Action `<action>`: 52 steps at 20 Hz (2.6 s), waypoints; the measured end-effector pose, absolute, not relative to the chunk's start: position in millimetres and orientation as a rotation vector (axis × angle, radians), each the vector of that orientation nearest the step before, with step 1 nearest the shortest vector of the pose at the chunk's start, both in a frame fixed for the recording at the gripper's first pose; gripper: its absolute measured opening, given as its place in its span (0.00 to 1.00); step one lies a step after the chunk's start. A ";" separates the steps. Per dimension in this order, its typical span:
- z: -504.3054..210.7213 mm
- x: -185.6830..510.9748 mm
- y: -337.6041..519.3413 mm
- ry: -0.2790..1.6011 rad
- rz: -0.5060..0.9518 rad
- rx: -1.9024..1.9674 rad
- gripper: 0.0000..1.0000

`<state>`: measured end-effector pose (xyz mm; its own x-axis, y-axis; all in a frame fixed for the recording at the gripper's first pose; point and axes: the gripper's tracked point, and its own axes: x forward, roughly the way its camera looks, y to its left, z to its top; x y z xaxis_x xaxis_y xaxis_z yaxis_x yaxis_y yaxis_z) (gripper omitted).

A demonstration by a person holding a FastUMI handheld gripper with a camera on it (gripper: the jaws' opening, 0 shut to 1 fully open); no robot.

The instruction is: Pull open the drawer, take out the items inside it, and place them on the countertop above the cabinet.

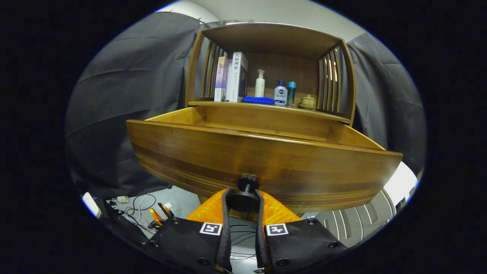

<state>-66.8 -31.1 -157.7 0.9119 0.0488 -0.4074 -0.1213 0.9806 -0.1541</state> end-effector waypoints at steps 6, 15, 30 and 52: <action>-117.1 -68.9 -27.6 0.260 0.102 -0.203 0.65; -33.7 -46.8 -14.5 0.124 0.218 -0.225 0.98; 18.8 74.8 0.5 0.327 0.431 -0.214 0.98; -118.6 109.0 0.1 0.922 0.647 -0.447 0.98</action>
<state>109.0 0.1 -118.6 0.4397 0.3181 -0.8399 -0.6822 0.7266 -0.0820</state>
